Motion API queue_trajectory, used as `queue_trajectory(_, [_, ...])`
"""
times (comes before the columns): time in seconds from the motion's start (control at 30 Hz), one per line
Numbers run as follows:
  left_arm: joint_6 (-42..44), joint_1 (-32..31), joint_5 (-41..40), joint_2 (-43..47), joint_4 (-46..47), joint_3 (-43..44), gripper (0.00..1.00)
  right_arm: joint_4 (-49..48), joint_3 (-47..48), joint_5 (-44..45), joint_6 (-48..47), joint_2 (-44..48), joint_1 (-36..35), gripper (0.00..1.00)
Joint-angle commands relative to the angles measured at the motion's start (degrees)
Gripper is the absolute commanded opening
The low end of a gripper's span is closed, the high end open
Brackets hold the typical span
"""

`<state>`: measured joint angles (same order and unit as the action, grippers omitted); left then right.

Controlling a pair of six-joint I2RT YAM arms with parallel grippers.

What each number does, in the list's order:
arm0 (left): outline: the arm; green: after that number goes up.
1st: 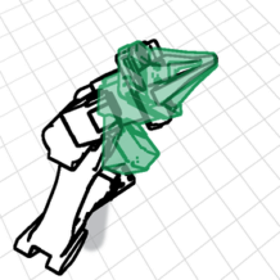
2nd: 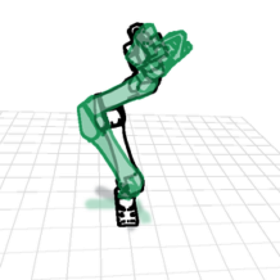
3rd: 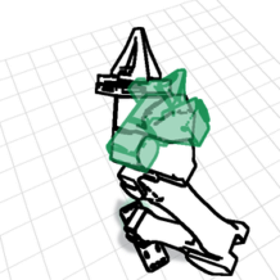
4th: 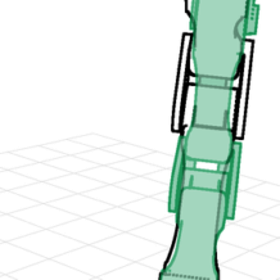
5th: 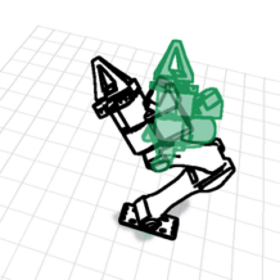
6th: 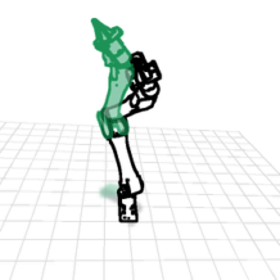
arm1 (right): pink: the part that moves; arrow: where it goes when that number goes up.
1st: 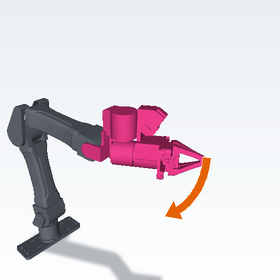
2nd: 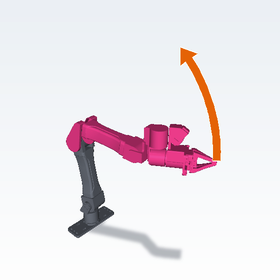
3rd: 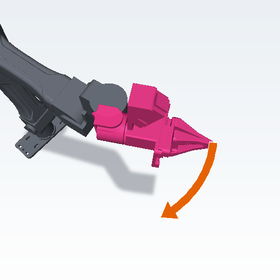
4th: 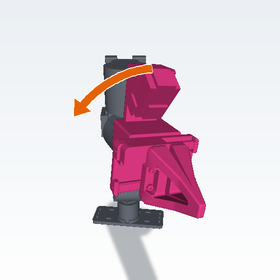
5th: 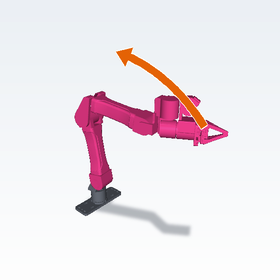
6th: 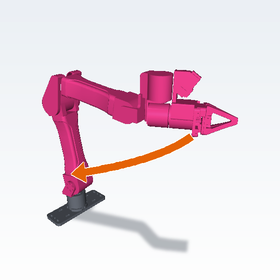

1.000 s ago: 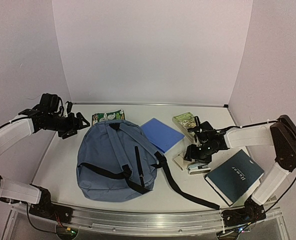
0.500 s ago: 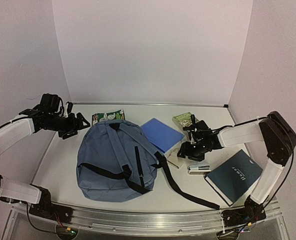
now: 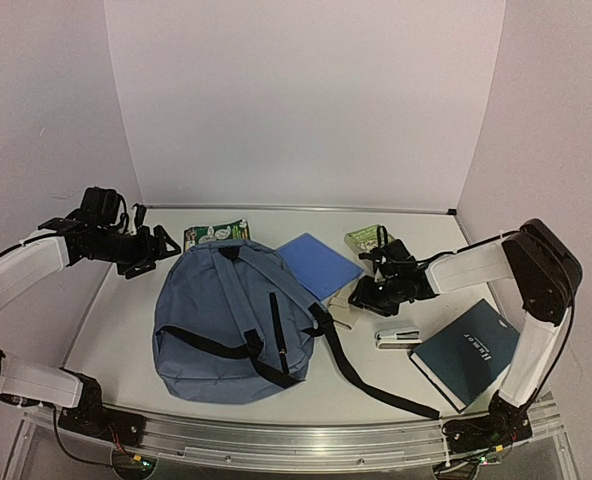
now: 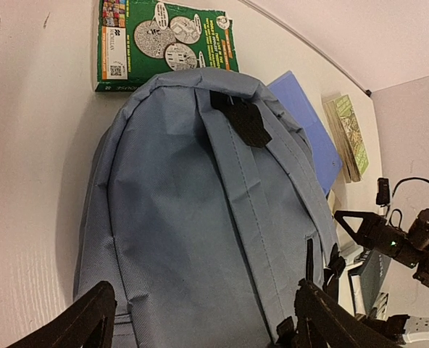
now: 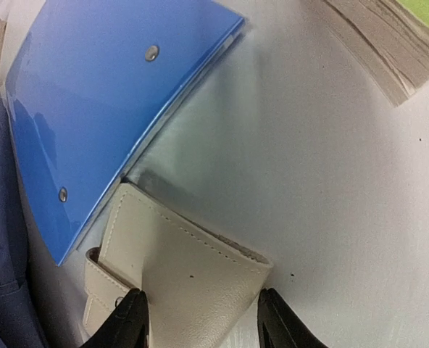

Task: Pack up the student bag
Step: Pick up the personal item from the center of the board.

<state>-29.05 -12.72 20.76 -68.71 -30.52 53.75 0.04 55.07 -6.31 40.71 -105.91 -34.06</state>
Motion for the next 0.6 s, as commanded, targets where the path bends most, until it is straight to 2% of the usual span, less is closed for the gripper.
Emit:
queue_trajectory(0.0, [-0.7, -0.6, 0.2, -0.2, 0.9, 2.3, 0.85, 3.9, -3.4, 3.6, 3.3, -0.2, 0.1, 0.50])
queue_trajectory(0.2, [-0.8, -0.8, 0.8, -1.2, 2.0, 2.4, 0.85, 1.6, -2.8, 1.1, 3.8, -1.0, 0.1, 0.49])
queue_trajectory(0.33, [-1.0, -1.4, 1.0, -1.6, 2.3, 2.8, 0.85, -1.6, -1.1, -1.3, 4.3, -3.2, 0.1, 0.42])
queue_trajectory(0.43, [-1.1, -2.4, 0.9, -1.6, 2.3, 2.9, 0.85, -2.5, -0.2, -1.0, 4.5, -4.6, 0.1, 0.31])
queue_trajectory(0.57, [-2.7, -6.0, -0.2, -1.8, 4.2, 3.1, 0.85, -3.7, -0.6, 0.8, 5.2, -3.8, 0.1, 0.08])
